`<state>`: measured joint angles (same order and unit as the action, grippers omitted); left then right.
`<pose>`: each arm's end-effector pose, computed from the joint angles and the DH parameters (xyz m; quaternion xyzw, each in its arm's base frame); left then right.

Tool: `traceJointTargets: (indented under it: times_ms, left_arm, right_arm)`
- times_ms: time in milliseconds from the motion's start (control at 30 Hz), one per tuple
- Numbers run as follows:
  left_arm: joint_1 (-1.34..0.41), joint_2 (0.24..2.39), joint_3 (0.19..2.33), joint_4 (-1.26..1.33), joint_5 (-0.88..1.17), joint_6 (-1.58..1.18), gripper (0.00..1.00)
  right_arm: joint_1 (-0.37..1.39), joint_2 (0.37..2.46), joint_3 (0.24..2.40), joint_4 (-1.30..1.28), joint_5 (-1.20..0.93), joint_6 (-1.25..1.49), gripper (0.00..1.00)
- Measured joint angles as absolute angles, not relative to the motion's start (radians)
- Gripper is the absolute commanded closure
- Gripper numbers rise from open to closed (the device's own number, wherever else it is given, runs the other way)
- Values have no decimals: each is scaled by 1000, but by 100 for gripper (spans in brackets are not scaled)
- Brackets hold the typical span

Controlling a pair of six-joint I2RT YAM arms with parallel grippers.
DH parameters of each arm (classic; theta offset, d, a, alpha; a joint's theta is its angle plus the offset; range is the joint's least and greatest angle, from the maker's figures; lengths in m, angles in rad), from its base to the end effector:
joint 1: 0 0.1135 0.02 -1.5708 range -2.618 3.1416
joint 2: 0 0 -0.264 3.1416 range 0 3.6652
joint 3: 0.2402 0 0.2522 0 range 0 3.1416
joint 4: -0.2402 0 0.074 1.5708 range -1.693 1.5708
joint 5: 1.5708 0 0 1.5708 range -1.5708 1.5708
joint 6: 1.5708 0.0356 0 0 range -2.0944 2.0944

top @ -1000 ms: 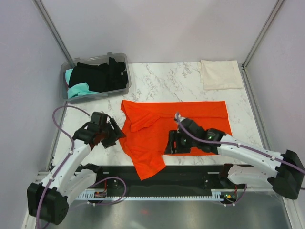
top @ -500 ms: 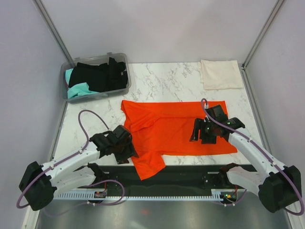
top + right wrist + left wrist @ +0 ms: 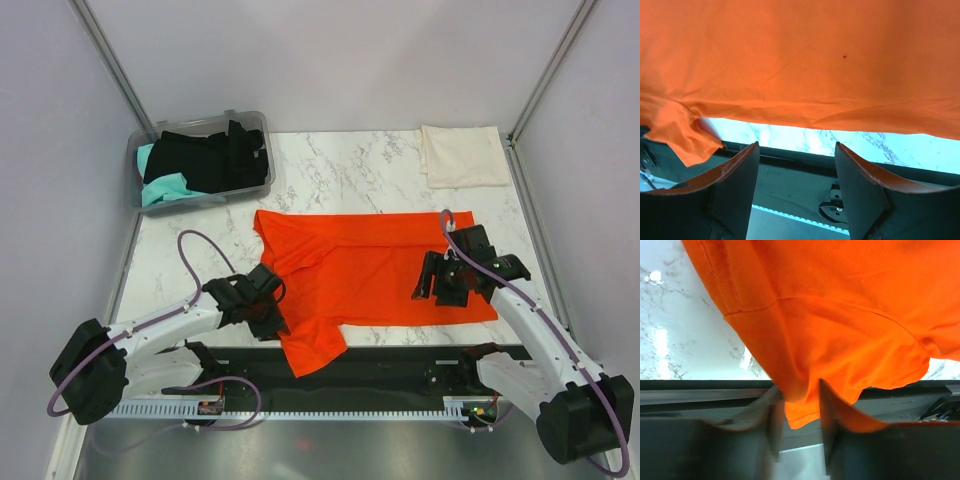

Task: Fold and stack the t-shirts
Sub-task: Fold the tshirt

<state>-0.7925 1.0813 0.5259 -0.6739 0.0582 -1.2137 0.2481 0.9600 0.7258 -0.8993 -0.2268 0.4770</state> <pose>0.1195 -0.1242 0.1651 -0.2011 0.9643 -0.1586 0.0671 0.1597 0.0487 0.2328 0.0864 0.9664 0.1797 0.1623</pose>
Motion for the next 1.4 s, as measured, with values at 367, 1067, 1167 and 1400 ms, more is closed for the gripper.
traceJointTargets:
  times_ms: [367, 1067, 1167, 1400]
  left_arm:
    - [-793, 1113, 576, -670, 59, -1136, 98]
    - [-767, 1299, 622, -459, 187, -815, 98]
    - [-751, 1295, 632, -448, 191, -791, 98]
    - [-715, 1264, 633, -437, 202, -779, 98]
  right_arm:
    - [-16, 1029, 718, -904, -81, 544, 47]
    - [-331, 1283, 763, -970, 163, 585, 54]
    - [-331, 1291, 763, -974, 174, 596, 54]
    - [-331, 1323, 743, -932, 185, 630, 54]
